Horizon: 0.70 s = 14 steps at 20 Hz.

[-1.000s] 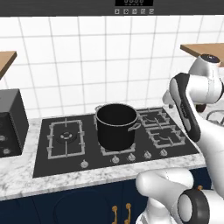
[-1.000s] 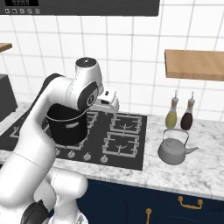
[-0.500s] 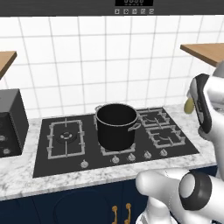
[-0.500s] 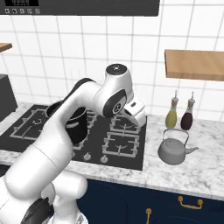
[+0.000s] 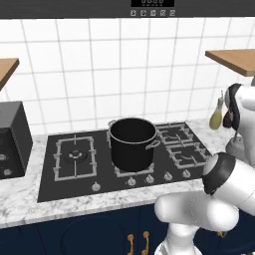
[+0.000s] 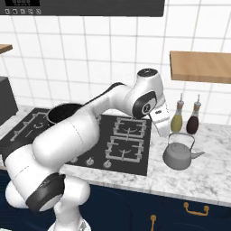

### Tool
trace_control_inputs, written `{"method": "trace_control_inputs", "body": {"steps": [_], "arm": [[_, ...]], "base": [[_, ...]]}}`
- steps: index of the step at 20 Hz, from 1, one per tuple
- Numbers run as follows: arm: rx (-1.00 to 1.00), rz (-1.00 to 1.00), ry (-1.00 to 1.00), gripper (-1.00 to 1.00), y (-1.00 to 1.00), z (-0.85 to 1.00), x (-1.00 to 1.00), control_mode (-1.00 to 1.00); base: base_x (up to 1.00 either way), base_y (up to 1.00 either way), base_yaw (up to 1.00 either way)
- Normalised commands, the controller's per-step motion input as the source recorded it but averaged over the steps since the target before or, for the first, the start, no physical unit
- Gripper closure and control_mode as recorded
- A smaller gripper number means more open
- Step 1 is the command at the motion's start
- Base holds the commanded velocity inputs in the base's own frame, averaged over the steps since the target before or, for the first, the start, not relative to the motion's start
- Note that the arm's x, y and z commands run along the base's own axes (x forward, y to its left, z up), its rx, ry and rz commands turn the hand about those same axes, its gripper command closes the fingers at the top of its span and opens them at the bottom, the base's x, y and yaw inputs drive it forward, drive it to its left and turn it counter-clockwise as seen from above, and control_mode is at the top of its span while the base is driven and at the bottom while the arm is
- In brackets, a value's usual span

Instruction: Pick the kettle from the counter and place it on a stove burner. Then turn the burner on.

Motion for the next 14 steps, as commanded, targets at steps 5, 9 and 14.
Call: {"method": "trace_control_inputs", "body": {"steps": [5, 9, 14], "arm": [[0.13, -0.19, 0.03, -1.0, -0.93, -0.19, 0.19, -1.0], [0.16, 0.0, 0.02, -1.0, -0.8, -0.36, 0.35, -1.0], [0.05, 0.0, 0.0, -1.0, -0.25, -0.28, 0.38, -1.0]], "base": [[0.0, 0.0, 0.0], [0.0, 0.0, 0.0], [0.0, 0.0, 0.0]]}}
